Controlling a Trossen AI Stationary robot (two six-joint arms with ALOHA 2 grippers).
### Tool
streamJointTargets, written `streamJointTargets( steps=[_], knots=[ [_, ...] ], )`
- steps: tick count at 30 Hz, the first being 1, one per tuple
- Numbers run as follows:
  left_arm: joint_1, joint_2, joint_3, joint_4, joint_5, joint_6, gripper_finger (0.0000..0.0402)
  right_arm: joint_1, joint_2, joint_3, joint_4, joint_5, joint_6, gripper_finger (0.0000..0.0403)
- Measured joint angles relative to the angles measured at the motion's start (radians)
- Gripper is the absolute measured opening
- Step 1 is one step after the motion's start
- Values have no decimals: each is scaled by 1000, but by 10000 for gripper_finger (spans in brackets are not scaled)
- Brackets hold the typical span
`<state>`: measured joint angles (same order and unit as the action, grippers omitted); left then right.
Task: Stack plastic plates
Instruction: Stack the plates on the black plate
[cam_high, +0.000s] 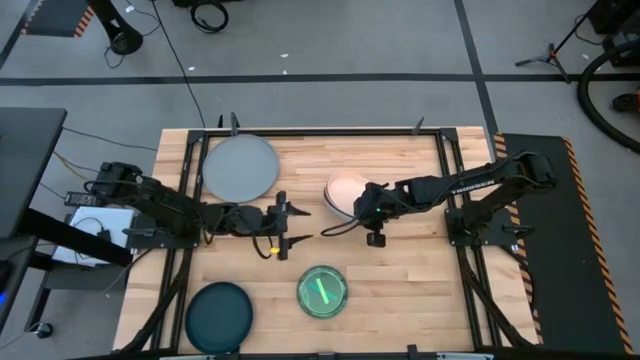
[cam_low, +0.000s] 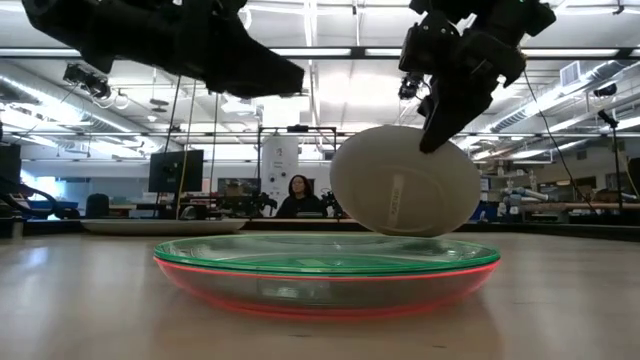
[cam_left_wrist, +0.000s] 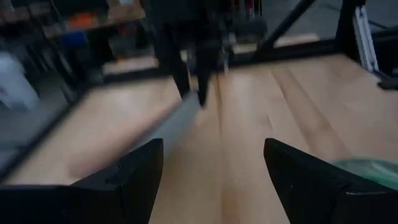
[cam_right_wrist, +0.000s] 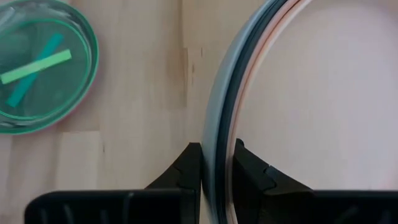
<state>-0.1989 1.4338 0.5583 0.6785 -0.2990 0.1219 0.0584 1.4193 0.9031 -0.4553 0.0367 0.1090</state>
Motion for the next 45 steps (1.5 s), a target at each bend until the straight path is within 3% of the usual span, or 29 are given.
streamJointTargets(
  steps=[5,10,14,20,24,32,38,45],
  knots=[
    [0,54,0,54,-13,96,284,19,0,0,10,0,26,60],
    [19,134,44,36,-12,75,287,15,0,-1,17,16,28,62],
    [43,191,173,-91,-15,86,310,-4,0,-1,21,18,27,72],
    [66,311,405,-318,-12,235,318,-14,2,-2,30,26,31,67],
    [85,381,480,-357,-13,322,319,-1,2,-3,19,31,32,66],
    [126,403,485,-295,-3,361,319,47,0,-1,-15,0,25,66],
    [110,417,486,-272,78,358,319,84,0,-1,-13,-13,-20,66],
    [87,509,485,-260,78,434,318,100,2,-6,58,-52,-82,66]
  ],
)
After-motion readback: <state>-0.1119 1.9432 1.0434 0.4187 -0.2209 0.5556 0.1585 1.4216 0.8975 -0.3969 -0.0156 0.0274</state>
